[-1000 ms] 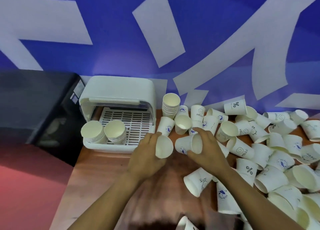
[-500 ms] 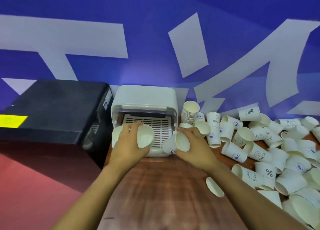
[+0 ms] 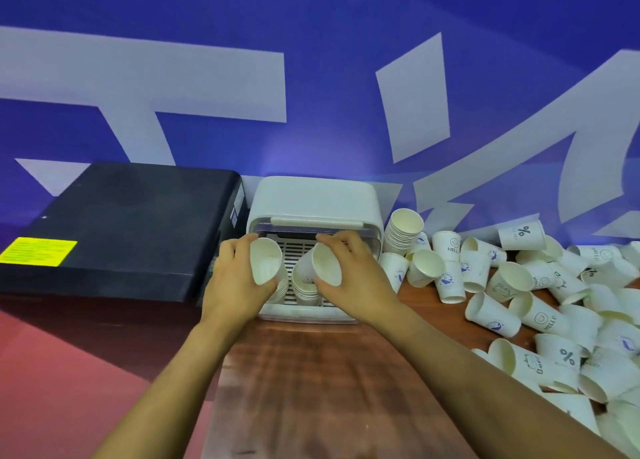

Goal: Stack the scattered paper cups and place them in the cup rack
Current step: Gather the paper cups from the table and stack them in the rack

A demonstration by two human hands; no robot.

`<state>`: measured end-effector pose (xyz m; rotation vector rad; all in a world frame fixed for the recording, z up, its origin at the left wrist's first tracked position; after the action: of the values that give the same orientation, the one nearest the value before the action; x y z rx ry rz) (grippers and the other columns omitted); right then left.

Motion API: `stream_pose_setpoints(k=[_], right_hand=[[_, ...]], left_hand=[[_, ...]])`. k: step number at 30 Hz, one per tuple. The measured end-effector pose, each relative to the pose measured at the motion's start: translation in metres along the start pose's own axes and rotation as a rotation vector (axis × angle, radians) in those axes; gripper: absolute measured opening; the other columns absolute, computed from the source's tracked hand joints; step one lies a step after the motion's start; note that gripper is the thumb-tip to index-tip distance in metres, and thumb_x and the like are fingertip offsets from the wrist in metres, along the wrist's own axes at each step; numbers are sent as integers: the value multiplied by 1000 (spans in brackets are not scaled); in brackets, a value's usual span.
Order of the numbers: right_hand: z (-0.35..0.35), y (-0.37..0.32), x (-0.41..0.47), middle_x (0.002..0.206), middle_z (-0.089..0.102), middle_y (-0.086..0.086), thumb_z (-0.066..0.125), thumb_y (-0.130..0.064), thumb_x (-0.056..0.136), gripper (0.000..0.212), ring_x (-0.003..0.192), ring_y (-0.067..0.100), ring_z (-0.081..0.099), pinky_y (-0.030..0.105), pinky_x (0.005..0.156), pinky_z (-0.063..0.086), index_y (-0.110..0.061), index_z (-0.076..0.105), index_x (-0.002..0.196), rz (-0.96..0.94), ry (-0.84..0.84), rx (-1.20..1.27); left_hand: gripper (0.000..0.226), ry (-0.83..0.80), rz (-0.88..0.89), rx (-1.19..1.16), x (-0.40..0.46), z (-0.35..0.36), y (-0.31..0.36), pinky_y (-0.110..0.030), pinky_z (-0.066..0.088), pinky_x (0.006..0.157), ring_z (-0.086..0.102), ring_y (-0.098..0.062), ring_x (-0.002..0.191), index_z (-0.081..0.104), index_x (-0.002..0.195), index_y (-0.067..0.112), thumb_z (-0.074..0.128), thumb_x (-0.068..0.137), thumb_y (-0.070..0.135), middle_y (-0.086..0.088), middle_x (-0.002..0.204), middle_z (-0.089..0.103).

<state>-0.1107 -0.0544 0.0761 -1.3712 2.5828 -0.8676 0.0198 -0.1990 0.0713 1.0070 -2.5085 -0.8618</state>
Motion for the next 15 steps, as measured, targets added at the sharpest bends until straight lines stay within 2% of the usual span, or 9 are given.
stream_pose_setpoints(k=[8,15], right_hand=[[27,3,9,140,34,-4,64,-36,81,70,127,19,35,34,99,42,-30,33,143,0,-119,-84],[48,13,8,153,24,-6,65,-45,81,86,136,20,30,33,106,34,-24,17,149,76,-273,-118]], left_hand=[[72,-52,-35,6,10,23,-19,-44,47,91,43,-28,120,34,140,25,70,78,35,-1,134,35],[82,-117,-35,80,15,46,-32,-40,45,89,42,-27,120,28,142,26,74,75,40,-1,138,35]])
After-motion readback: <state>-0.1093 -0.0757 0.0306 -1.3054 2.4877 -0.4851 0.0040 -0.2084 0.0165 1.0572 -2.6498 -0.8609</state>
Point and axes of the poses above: each hand's wrist, its own x-axis towards the middle knuckle, its own z-axis out of the palm, y = z × x, the point moved 6 cm from there along x, towards the middle knuckle
